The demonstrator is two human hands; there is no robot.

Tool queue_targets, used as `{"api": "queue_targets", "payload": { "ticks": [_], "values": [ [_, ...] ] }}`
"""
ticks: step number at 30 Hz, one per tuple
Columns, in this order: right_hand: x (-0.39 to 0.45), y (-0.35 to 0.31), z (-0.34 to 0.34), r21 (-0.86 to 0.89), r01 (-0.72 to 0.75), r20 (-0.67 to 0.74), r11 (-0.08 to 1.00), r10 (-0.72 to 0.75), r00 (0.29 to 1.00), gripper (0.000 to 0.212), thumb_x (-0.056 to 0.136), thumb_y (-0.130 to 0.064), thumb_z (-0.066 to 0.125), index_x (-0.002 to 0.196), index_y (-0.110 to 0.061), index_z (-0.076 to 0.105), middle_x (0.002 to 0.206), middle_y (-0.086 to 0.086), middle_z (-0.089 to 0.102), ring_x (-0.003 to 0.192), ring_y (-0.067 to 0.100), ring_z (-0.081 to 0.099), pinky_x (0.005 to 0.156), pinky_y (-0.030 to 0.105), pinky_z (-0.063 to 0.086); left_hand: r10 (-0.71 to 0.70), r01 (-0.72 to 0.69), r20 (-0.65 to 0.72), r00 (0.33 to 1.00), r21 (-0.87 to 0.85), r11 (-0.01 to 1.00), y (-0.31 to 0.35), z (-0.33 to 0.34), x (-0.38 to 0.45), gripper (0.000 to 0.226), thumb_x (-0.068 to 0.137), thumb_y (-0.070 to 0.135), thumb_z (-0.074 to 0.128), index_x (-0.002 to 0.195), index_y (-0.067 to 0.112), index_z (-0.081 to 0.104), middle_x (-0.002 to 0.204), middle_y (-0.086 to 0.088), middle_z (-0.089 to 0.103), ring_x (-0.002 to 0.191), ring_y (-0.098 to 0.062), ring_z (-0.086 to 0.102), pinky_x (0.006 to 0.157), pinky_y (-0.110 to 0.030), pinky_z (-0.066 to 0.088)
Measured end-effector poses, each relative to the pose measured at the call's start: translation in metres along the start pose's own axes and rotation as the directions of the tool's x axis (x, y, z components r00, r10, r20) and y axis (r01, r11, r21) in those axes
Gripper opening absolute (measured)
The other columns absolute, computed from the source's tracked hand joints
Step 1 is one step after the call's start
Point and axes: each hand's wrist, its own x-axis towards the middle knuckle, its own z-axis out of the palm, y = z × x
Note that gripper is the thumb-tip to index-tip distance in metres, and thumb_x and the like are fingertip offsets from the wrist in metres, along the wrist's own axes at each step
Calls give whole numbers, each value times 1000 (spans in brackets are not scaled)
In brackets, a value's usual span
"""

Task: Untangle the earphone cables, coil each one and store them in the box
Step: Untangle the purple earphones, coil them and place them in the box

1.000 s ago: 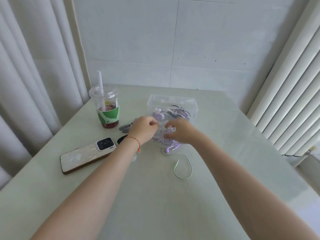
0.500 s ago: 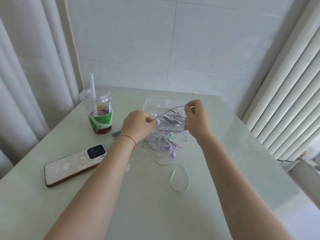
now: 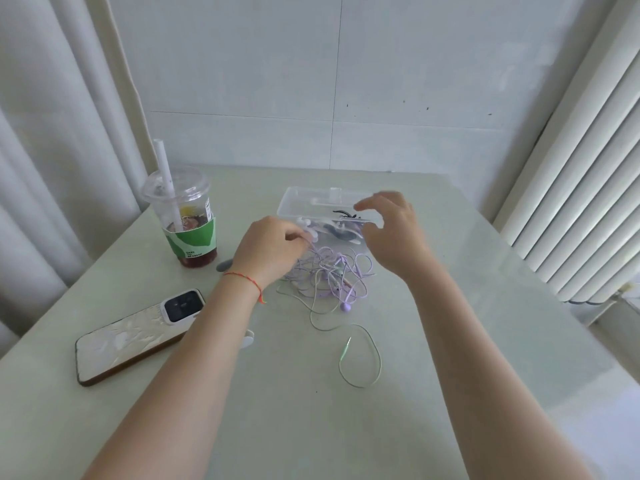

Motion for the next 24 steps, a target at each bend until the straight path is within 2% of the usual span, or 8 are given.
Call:
{"api": "queue_targets", "payload": {
  "ticks": [3,6,8,10,13,17,21,24],
  "values": [
    [-11,-25,-4,218,72,252,973,-127,959,18,88,-24,64,103,-22,72,104,-17,64,100,-1,58,86,10,39,-44,44,25,999,-12,999,7,0,-2,32,87,35,63,56,27,70,50,3,56,50,-10,46,55,-25,33],
    [-16,-32,0,168,78,387,983,-138,912,25,79,-42,72,96,-25,69,86,-11,72,83,3,67,78,24,53,-84,84,42,996,-4,996,14,-1,-4,47,87,34,62,41,26,58,39,7,47,46,-14,41,49,-27,30],
    [-14,-30,-2,149,58,327,987,-105,939,12,87,-29,68,89,-17,68,71,-2,72,64,9,64,67,26,51,-91,94,45,995,-67,993,14,-2,-4,37,86,33,64,50,24,65,54,0,63,56,-20,56,59,-31,42],
    [-10,-26,-7,170,-8,255,985,-36,966,11,90,-23,63,84,-16,68,60,1,68,54,11,56,58,24,43,-105,110,38,994,-175,978,13,-3,-4,29,85,33,68,59,22,71,60,-4,66,55,-15,55,64,-31,47],
    [-4,-15,-16,282,-138,115,950,109,987,12,89,-18,60,81,-15,69,58,-2,61,46,14,50,45,18,37,-144,126,-44,989,-285,950,8,-6,-3,28,86,34,69,59,26,69,50,13,60,45,2,47,58,-26,41],
    [2,-3,-21,314,-192,-105,930,235,966,15,88,-17,57,81,-18,71,40,-15,44,36,6,34,43,20,28,-219,130,-231,948,-347,929,-6,-10,5,20,89,32,65,71,22,68,60,7,59,60,-14,52,62,-29,40],
    [5,3,-27,281,-216,-273,935,294,916,18,90,-17,52,90,-18,70,64,-11,54,54,9,45,58,24,33,-174,79,-333,927,-280,957,-11,-10,8,11,89,28,65,91,20,73,87,5,68,89,-15,61,78,-28,45],
    [4,3,-31,119,-218,-275,969,243,930,35,92,-11,44,122,-15,62,119,3,57,98,18,56,78,22,35,-85,25,-224,971,-258,966,-9,-11,5,12,87,30,69,88,20,77,77,7,71,73,-6,61,71,-22,44]
  ]
}}
